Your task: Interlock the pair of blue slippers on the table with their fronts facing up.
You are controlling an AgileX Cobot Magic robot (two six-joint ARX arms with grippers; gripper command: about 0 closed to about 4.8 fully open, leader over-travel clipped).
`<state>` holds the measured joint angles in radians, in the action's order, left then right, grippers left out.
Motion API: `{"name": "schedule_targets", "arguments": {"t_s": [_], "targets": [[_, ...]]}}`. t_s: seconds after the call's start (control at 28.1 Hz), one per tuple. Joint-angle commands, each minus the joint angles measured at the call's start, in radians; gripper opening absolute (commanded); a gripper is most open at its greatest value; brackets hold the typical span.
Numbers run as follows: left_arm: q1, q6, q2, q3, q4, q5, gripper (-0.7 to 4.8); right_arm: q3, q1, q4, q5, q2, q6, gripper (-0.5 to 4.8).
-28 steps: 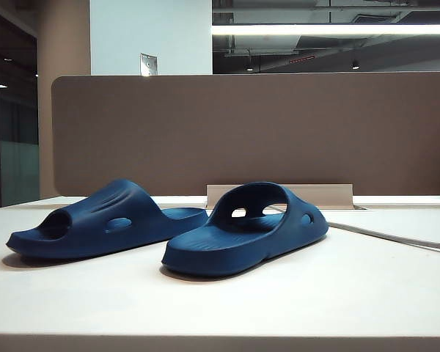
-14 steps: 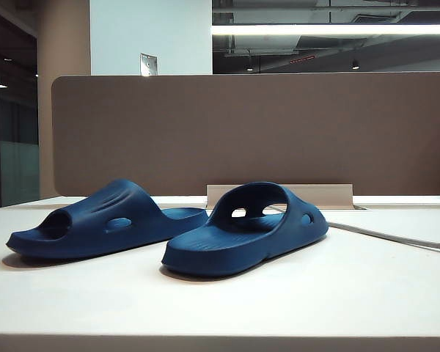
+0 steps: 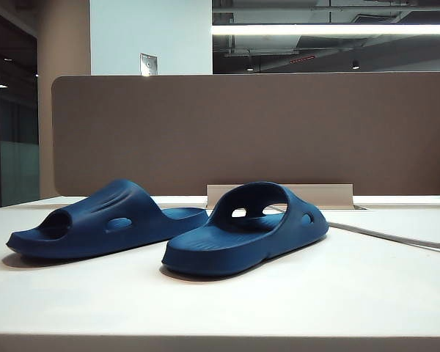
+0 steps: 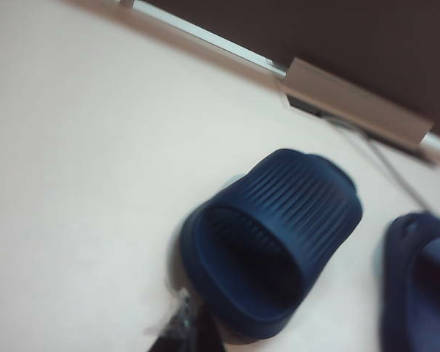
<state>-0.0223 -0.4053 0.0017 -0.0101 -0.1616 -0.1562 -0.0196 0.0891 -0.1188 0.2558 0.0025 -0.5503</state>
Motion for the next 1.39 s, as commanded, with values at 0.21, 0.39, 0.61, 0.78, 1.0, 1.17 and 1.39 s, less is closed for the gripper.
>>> {"name": "schedule_targets", "arguments": {"t_s": [0.21, 0.39, 0.61, 0.78, 1.0, 1.17, 1.39], "targets": [[0.0, -0.198, 0.001, 0.001, 0.005, -0.08, -0.05, -0.177, -0.001, -0.157, -0.021, 0.008, -0.003, 0.19], [0.0, -0.197, 0.001, 0.001, 0.013, -0.2, -0.06, -0.29, -0.001, -0.238, -0.021, 0.088, 0.003, 0.23], [0.001, -0.196, 0.001, 0.001, 0.018, -0.311, -0.06, -0.442, 0.0, -0.326, 0.091, 0.327, 0.085, 0.22], [0.001, -0.198, 0.001, 0.0, 0.019, -0.389, -0.06, -0.592, 0.0, -0.395, 0.228, 0.583, 0.165, 0.23], [0.001, -0.255, 0.001, -0.001, 0.015, -0.462, -0.06, -0.737, 0.0, -0.401, 0.327, 0.841, 0.249, 0.23], [0.001, -0.32, 0.001, -0.002, 0.013, -0.505, -0.06, -0.86, -0.001, -0.41, 0.395, 1.035, 0.352, 0.44], [0.001, -0.414, 0.001, -0.002, 0.013, -0.515, -0.06, -0.979, -0.002, -0.417, 0.45, 1.221, 0.443, 0.64]]}}
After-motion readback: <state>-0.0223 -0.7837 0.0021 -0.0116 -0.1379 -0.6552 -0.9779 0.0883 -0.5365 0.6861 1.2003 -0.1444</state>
